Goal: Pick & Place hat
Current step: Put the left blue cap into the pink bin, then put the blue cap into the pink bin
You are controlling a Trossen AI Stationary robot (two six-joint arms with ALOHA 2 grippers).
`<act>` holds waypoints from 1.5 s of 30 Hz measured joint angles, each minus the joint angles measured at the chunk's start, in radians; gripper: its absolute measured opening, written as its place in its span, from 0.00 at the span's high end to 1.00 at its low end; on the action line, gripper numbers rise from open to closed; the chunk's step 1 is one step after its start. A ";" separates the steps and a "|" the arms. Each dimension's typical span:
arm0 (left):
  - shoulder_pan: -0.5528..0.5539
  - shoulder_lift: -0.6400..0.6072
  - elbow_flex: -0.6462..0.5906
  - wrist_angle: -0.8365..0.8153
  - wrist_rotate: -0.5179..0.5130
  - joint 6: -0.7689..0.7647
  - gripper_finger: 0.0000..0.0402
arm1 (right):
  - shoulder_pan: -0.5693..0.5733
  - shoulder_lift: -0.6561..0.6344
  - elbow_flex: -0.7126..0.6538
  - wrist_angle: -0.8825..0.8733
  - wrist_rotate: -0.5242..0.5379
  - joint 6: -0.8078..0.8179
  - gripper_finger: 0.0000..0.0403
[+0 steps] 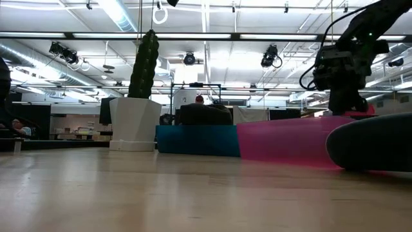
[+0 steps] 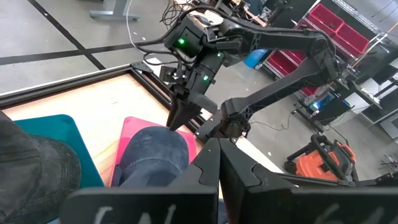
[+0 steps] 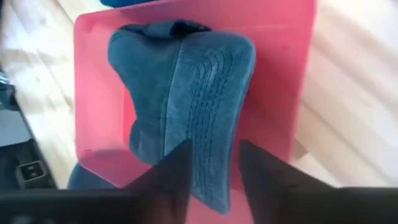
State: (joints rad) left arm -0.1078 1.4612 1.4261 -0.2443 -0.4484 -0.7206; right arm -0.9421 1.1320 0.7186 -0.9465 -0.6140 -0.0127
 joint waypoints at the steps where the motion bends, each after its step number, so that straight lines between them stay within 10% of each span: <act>1: 0.000 0.000 0.000 0.000 0.000 0.000 0.99 | 0.000 0.000 0.012 -0.009 0.012 -0.005 0.65; 13: 0.000 0.000 0.000 0.000 -0.002 0.003 0.99 | 0.003 -0.019 0.238 -0.243 0.198 -0.022 0.29; 18: 0.000 0.000 0.000 0.000 -0.003 0.003 0.99 | 0.052 -0.128 0.280 -0.281 0.195 0.042 0.44; 26: 0.011 0.001 0.000 0.001 0.022 -0.101 0.99 | 0.110 -0.323 0.281 -0.308 0.136 0.128 0.97; 45: -0.101 0.311 0.000 0.178 0.292 -0.845 0.52 | 0.112 -0.421 0.281 -0.273 0.198 0.057 0.94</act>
State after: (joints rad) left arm -0.2092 1.7721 1.4265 -0.0659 -0.1562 -1.5661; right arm -0.8303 0.7113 0.9993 -1.2194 -0.4161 0.0445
